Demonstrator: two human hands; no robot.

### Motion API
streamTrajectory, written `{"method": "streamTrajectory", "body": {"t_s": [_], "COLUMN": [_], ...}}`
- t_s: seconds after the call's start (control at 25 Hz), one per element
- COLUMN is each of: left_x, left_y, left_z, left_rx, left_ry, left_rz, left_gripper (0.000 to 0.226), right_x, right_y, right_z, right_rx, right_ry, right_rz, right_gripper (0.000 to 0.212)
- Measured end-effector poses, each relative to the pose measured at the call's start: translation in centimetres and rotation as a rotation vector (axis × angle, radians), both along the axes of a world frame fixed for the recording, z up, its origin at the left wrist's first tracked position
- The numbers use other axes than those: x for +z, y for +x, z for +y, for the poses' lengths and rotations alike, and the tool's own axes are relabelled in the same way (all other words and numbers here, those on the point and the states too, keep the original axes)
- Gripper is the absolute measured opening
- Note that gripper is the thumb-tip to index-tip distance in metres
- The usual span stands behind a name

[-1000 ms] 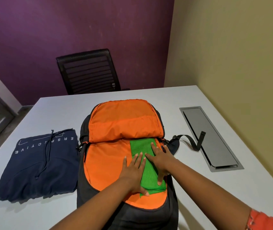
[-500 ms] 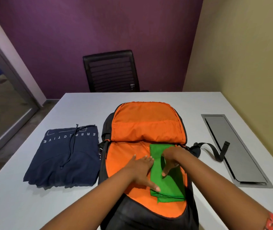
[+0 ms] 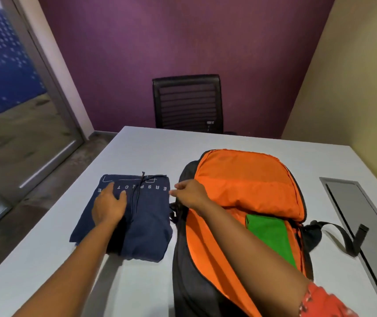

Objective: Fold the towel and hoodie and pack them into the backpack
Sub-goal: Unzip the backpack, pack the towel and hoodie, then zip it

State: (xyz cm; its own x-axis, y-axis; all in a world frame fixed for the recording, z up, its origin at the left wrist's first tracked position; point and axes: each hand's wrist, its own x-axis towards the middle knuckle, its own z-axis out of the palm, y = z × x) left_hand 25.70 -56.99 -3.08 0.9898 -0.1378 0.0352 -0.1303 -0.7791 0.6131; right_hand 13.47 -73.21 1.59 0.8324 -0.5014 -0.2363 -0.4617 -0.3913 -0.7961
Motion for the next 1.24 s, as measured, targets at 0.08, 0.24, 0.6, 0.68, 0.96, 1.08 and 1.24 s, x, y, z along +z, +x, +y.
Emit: {"method": "streamTrajectory", "body": {"t_s": [0.08,0.24,0.6,0.68,0.96,1.08,1.24], "left_x": [-1.2,-3.3,-7.0,-7.7,-8.6,-8.5,-7.5], "left_y": [1.7,3.0,6.6,7.6,10.4,10.4,9.2], "left_z": [2.2,4.3,6.4,6.2,7.0,7.4,7.9], "left_rx": [-0.113,-0.333,-0.323,-0.221,0.095,0.039,-0.003], "left_ry": [0.131,0.436,0.378,0.229,-0.207,-0.292,-0.317], "left_rz": [-0.041,-0.156,0.237,0.330,0.721,0.862,0.991], "left_gripper": [0.059,0.064,0.062,0.072,0.121,0.116,0.097], "right_x": [-0.7,-3.8,-9.5,-10.4,-12.0,-12.3,-11.9], "right_y": [2.3,5.8,9.4,9.9,10.3,9.9,9.7], "right_z": [2.1,4.2,5.8,5.2,3.7,3.7,2.8], "right_rx": [-0.009,0.030,-0.151,-0.230,-0.397,-0.384,-0.288], "right_ry": [0.165,0.085,0.088,0.184,0.495,0.575,0.644], "right_rz": [0.022,0.109,0.258,0.307,0.262,0.262,0.290], "right_gripper": [0.051,0.072,0.087,0.095,0.119,0.123,0.099]}}
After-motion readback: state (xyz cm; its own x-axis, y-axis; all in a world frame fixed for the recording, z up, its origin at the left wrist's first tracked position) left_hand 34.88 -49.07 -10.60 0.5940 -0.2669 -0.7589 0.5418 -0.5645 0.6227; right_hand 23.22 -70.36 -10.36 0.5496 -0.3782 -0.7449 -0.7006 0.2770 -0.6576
